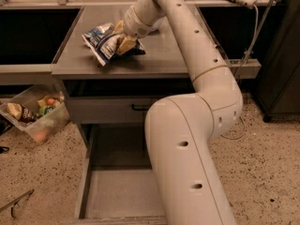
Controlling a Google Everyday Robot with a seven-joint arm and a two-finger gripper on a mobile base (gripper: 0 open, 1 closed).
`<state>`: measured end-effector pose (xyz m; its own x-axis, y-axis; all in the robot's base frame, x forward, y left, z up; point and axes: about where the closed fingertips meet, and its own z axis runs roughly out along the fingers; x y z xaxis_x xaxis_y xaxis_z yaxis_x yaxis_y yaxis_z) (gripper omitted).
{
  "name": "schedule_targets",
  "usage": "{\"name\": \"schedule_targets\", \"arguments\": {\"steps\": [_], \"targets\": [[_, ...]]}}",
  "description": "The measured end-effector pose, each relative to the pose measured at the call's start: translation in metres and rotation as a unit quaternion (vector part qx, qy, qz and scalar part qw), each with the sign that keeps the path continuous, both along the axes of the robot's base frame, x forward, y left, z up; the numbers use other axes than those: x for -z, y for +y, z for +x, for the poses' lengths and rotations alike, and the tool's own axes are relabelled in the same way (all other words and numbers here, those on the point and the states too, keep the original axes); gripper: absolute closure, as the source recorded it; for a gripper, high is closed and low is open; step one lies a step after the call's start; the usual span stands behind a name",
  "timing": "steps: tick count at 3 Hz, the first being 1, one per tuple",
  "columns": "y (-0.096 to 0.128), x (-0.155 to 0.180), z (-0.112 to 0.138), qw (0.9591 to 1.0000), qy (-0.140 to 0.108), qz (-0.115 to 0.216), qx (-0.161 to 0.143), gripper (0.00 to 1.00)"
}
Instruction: Place blue chip bag into middle drawer
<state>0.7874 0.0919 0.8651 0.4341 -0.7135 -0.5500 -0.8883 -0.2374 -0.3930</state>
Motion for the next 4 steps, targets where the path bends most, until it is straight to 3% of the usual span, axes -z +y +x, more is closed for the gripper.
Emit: {"name": "schedule_targets", "arguments": {"steps": [1, 2, 3, 4], "targets": [[-0.016, -0.036, -0.010, 0.9979, -0.036, 0.053, 0.004, 1.00], [-0.068, -0.108, -0.031, 0.9875, -0.109, 0.102, 0.051, 1.00], [-0.091, -0.139, -0.062, 0.9746, -0.148, 0.148, 0.080, 1.00], [-0.073, -0.113, -0.099, 0.9750, -0.129, 0.168, 0.068, 1.00]]}}
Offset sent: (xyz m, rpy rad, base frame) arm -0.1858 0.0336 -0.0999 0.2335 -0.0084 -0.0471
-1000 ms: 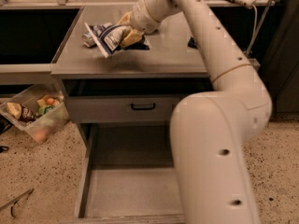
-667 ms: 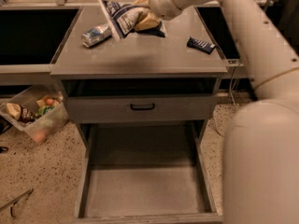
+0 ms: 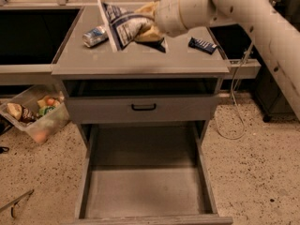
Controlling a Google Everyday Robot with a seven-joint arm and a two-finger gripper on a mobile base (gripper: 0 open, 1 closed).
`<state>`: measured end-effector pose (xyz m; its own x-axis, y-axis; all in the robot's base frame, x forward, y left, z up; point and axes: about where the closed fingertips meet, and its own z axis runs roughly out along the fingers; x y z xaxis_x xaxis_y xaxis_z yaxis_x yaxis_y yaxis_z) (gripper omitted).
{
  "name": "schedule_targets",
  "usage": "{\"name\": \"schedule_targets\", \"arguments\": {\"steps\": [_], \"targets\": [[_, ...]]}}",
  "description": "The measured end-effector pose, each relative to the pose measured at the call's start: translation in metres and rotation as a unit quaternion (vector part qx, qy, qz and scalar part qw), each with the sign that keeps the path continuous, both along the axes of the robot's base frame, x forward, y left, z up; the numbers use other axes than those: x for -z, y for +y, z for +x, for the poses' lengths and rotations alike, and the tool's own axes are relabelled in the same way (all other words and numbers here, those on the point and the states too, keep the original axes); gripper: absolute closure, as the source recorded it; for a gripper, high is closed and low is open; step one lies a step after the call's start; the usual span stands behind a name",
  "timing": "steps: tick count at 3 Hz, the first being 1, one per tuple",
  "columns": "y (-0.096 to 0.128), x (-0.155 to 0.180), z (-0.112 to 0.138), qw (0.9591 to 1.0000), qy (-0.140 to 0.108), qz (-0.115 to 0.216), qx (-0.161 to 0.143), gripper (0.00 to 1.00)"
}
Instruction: Place blue chip bag into middle drawer
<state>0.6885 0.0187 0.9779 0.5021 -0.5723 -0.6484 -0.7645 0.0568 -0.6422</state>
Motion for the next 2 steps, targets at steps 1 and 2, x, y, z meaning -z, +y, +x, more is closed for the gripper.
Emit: {"name": "schedule_targets", "arguments": {"steps": [1, 2], "targets": [[0.0206, 0.0351, -0.0171, 0.9992, 0.027, -0.016, -0.024, 1.00], [0.0204, 0.0356, -0.0168, 0.9992, 0.028, -0.016, -0.024, 1.00]]}}
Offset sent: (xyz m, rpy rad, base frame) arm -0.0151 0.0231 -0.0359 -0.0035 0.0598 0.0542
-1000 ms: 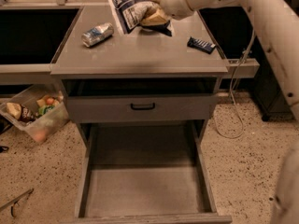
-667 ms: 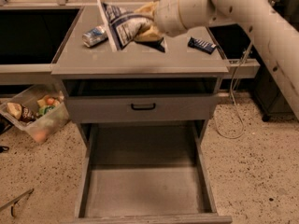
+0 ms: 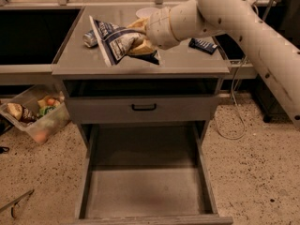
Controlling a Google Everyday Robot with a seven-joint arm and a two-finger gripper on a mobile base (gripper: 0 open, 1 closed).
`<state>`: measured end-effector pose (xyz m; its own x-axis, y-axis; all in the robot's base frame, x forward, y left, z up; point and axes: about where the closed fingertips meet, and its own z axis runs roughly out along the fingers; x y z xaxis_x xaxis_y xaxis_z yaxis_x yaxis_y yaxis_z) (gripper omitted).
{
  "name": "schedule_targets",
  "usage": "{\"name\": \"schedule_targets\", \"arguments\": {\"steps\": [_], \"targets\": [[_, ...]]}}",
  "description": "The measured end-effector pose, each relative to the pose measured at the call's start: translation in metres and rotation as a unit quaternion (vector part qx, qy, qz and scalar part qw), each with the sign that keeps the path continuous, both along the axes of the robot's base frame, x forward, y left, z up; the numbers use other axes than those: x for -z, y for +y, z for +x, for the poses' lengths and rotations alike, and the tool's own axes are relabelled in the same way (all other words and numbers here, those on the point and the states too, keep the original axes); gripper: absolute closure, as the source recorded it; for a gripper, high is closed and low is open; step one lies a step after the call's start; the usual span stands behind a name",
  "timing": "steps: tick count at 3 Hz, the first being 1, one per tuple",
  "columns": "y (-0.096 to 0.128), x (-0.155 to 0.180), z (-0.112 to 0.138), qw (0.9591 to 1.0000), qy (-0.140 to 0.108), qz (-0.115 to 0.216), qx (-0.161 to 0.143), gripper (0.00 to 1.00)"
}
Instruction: Place blue chip bag into middle drawer
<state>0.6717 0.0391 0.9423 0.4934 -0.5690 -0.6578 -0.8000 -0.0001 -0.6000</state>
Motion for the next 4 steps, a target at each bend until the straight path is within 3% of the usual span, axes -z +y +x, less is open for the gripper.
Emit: {"name": "schedule_targets", "arguments": {"steps": [1, 2, 3, 4], "targets": [[-0.001, 0.014, -0.016, 0.9999, 0.007, 0.004, 0.011, 1.00], [-0.008, 0.000, -0.056, 0.9979, -0.010, 0.035, 0.054, 1.00], [-0.030, 0.030, -0.082, 0.9923, -0.014, 0.062, 0.106, 1.00], [-0.047, 0.121, -0.099, 0.9874, 0.032, 0.068, 0.139, 1.00]]}}
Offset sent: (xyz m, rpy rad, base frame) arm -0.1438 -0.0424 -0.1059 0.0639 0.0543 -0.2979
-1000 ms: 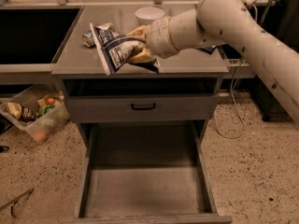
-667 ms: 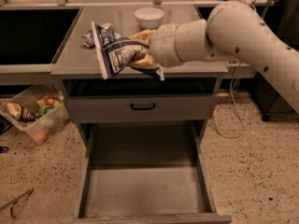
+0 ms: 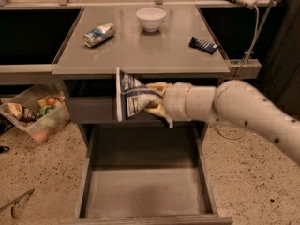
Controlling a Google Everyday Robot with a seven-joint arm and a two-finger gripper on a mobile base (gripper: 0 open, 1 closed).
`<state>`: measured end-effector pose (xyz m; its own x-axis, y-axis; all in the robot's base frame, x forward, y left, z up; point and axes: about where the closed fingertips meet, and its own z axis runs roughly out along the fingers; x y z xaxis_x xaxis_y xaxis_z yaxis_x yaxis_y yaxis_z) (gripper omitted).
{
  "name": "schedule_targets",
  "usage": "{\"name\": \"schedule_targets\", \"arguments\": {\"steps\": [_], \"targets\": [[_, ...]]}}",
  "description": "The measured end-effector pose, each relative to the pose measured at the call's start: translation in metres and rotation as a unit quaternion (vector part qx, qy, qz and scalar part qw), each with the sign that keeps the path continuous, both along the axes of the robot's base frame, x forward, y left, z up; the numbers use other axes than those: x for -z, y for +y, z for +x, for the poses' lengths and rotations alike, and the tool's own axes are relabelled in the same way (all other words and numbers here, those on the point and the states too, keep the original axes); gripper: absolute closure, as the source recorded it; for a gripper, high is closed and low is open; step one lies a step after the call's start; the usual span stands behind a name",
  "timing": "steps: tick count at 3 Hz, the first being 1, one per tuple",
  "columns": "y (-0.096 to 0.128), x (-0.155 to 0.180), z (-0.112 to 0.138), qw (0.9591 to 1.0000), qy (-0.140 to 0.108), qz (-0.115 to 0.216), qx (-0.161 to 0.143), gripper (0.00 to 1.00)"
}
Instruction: Place blue chip bag into middle drawer
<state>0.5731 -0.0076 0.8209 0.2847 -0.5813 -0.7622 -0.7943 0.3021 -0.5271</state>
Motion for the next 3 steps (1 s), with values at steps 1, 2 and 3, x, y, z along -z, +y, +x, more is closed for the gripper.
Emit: {"name": "schedule_targets", "arguments": {"steps": [1, 2, 3], "targets": [[-0.001, 0.095, -0.008, 0.9983, 0.045, 0.035, 0.009, 1.00], [-0.001, 0.095, -0.008, 0.9983, 0.045, 0.035, 0.009, 1.00], [-0.001, 0.118, -0.014, 0.9976, 0.051, 0.047, 0.009, 1.00]]}}
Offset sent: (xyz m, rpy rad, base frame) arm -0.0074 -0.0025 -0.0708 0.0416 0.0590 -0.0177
